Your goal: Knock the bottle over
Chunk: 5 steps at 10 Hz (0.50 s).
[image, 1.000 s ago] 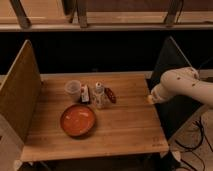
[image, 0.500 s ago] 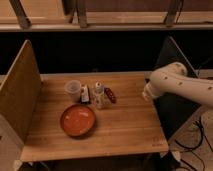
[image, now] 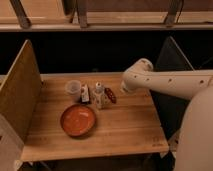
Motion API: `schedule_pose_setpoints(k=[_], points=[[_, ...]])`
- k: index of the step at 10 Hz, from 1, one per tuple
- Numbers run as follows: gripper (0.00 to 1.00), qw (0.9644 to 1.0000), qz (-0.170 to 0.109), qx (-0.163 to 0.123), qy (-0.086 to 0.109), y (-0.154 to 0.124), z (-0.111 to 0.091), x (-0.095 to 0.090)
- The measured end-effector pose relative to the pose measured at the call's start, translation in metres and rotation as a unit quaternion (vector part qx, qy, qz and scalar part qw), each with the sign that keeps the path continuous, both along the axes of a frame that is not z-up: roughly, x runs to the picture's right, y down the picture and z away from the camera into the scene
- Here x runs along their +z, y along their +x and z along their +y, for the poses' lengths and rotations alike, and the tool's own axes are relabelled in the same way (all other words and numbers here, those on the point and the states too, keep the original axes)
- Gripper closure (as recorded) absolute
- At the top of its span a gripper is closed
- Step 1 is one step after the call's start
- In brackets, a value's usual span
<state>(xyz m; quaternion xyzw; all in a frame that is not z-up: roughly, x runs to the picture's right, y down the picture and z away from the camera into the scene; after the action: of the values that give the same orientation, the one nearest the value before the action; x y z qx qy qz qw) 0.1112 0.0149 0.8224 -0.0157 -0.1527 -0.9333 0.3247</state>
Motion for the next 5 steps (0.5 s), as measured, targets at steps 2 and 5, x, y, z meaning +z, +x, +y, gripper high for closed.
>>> schedule_pose_setpoints(k=[2, 5], points=[[1.0, 1.0, 0.003, 0.002, 0.0, 0.0054, -0.0002, -0.0006], [1.0, 0.9999, 0.0, 0.0, 0.012, 0.0047, -0.0056, 0.0017]])
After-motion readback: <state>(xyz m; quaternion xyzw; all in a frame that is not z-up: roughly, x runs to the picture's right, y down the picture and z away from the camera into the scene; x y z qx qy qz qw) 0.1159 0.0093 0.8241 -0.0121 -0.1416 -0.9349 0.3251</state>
